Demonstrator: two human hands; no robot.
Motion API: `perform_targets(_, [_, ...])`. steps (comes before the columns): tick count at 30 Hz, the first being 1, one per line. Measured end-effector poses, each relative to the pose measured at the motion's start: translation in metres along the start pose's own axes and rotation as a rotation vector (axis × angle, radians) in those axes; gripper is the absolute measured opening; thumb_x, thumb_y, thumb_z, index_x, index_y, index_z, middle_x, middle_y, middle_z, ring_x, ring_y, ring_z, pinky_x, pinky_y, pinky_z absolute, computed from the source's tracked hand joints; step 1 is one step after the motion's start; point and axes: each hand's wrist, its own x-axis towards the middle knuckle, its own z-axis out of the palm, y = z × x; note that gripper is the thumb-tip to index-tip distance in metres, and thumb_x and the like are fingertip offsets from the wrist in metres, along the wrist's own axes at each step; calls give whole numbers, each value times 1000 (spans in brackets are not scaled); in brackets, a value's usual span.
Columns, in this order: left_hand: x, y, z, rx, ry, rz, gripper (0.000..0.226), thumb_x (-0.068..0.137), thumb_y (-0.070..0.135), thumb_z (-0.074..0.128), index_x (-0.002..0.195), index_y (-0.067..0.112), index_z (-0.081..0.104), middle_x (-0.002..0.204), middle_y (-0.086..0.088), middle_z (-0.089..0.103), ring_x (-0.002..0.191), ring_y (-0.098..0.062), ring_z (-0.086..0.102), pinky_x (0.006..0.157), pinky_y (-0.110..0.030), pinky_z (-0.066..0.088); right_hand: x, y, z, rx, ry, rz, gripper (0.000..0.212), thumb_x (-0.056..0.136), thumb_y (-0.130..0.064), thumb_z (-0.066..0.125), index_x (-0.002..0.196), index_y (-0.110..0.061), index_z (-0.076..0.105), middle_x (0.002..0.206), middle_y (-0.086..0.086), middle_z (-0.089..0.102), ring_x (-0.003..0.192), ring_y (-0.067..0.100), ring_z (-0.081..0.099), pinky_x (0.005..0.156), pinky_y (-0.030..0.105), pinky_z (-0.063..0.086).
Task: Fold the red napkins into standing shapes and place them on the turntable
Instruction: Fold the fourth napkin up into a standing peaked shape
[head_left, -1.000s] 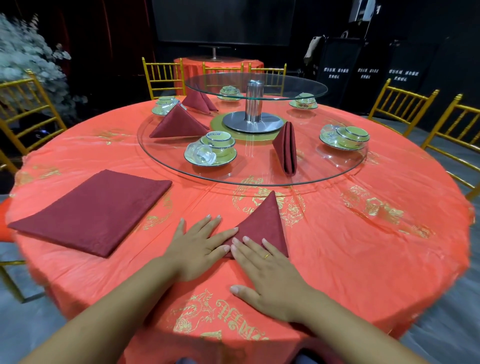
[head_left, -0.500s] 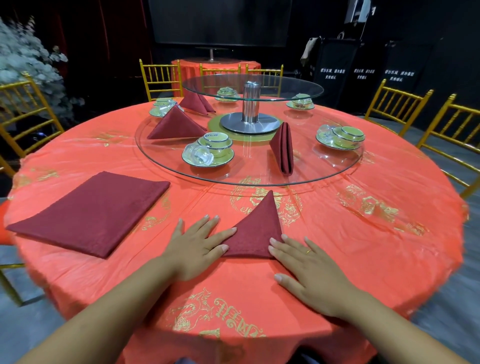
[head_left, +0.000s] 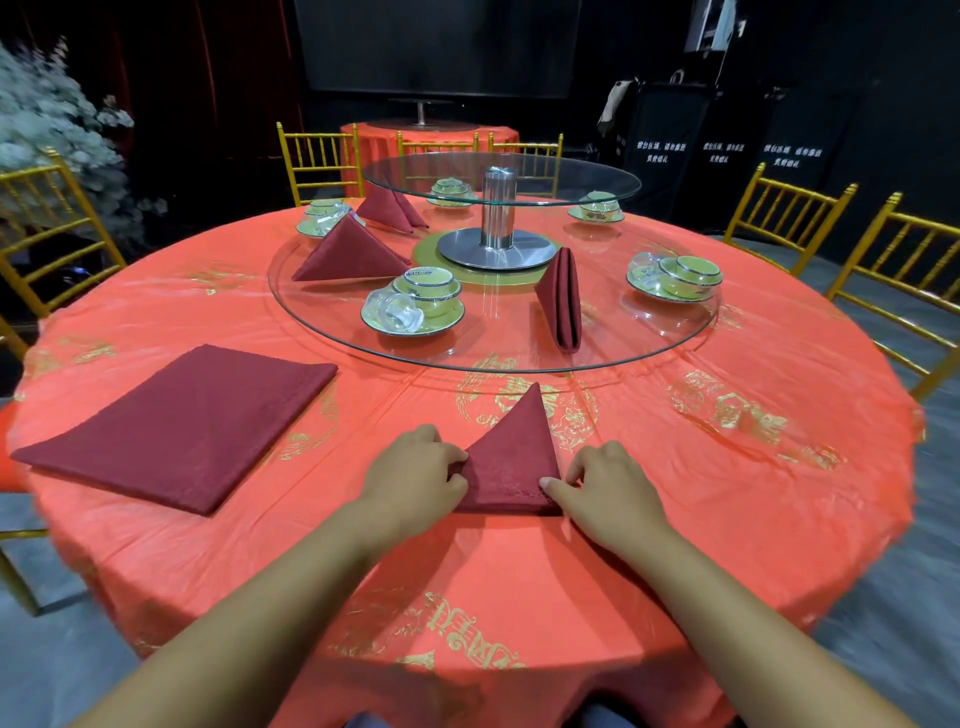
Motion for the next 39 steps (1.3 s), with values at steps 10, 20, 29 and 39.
perform_targets(10, [-11, 11, -8, -574, -193, -213, 24, 79, 22, 76, 100, 13, 71, 75, -1, 66, 73, -19, 65, 72, -30, 55, 32, -12, -27, 352, -271, 128, 31, 83, -32, 64, 64, -17, 46, 61, 3, 47, 55, 19, 45, 56, 29, 35])
perform_targets(20, [-19, 46, -13, -644, 433, 62, 23, 78, 11, 73, 99, 18, 71, 88, 5, 66, 83, 1, 59, 77, -25, 48, 36, -43, -75, 315, 115, -406, 17, 73, -22, 78, 81, -23, 63, 66, -14, 56, 63, 0, 51, 59, 20, 34])
perform_targets(29, [2, 12, -16, -495, 163, 197, 16, 79, 23, 77, 94, 21, 70, 95, 6, 69, 91, -6, 60, 84, -29, 45, 21, -46, -65, 219, -37, -685, 17, 74, -16, 76, 88, -21, 67, 76, -13, 62, 69, 1, 53, 67, 25, 43])
perform_targets(39, [3, 7, 5, -730, 65, 101, 15, 84, 21, 72, 79, 21, 58, 65, 11, 53, 61, -7, 46, 61, -30, 39, 7, -26, -7, 737, 101, -407, 12, 90, -33, 53, 90, -26, 63, 86, -9, 65, 80, 6, 58, 73, 21, 43])
